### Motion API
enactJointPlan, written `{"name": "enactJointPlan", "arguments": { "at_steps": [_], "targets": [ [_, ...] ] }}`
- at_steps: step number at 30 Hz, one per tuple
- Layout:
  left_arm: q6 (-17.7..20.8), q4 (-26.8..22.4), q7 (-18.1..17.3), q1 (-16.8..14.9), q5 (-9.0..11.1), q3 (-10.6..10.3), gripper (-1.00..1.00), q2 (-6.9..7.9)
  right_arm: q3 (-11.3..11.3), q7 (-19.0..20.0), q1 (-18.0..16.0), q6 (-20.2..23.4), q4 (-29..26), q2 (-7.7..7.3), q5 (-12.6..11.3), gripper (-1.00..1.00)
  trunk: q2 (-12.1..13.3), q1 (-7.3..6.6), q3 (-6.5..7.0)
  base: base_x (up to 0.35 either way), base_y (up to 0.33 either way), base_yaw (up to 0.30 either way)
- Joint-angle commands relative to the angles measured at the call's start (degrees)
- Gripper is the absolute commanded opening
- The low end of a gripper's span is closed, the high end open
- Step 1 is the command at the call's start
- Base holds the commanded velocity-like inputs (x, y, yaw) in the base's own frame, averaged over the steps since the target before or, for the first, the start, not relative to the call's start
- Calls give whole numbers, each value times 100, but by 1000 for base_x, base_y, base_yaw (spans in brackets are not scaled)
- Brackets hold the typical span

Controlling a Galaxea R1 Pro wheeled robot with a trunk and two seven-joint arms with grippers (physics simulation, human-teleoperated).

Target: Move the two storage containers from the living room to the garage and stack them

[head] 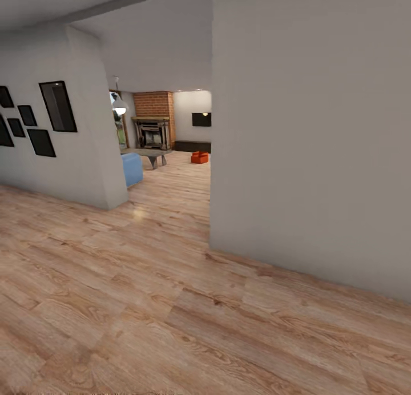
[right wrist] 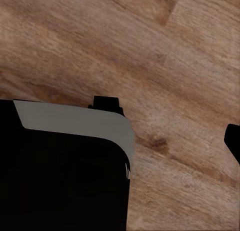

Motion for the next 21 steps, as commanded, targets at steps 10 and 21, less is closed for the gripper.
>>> {"name": "enactJointPlan", "arguments": {
  "at_steps": [10,21],
  "targets": [
    [-15,-2,2,-1,14,6,100,0,36,-5,-4,-64,10,2,-55,100,-3,0,-5,0,0,266],
    [-16,-2,2,-1,14,5,100,0,26,-5,-4,-76,10,-3,-52,100,-3,0,-5,3,0,252]
  ]
}}
